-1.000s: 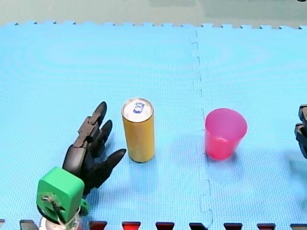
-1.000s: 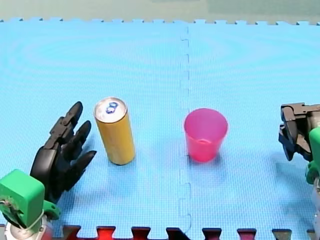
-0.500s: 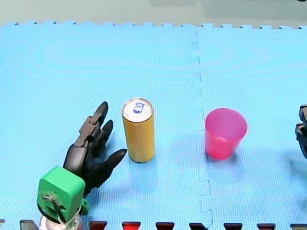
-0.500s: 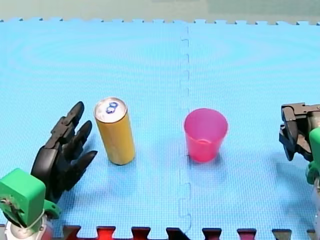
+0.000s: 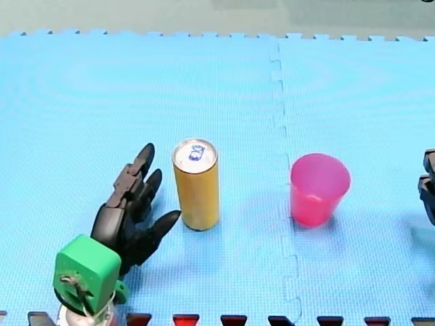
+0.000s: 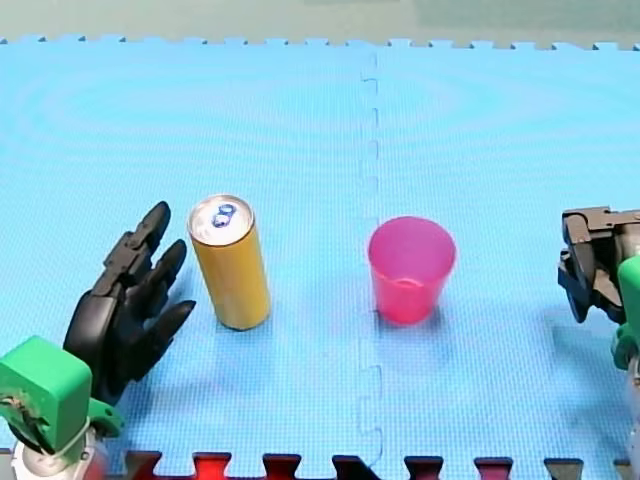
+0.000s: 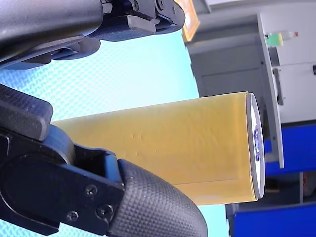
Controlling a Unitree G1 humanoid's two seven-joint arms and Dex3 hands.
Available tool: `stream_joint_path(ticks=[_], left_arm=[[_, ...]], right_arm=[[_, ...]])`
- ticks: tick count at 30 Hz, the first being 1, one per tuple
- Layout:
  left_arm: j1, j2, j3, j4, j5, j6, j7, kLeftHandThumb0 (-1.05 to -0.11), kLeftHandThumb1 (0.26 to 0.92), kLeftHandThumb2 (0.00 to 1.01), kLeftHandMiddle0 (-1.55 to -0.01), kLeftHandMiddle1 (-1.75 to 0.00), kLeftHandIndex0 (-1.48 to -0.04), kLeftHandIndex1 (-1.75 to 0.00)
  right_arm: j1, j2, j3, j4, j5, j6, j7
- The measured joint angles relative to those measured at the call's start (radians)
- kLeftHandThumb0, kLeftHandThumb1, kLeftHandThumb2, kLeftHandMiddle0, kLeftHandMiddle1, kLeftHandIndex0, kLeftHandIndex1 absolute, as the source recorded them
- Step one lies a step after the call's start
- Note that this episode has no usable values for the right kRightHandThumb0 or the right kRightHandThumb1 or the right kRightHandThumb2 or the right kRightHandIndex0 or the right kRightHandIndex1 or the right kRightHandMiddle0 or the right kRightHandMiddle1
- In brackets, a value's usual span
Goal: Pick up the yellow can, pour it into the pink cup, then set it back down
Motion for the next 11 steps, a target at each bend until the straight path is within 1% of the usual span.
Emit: stream_joint_path(ticks=[11], left_arm=[[-0.004, -0.003, 0.007, 0.000, -0.009, -0.002, -0.007, -1.048, 0.921, 0.06, -0.26, 0.00, -0.19, 0.00]], right_arm=[[-0.001, 0.000, -0.001, 0.000, 0.002, 0.000, 0.006]])
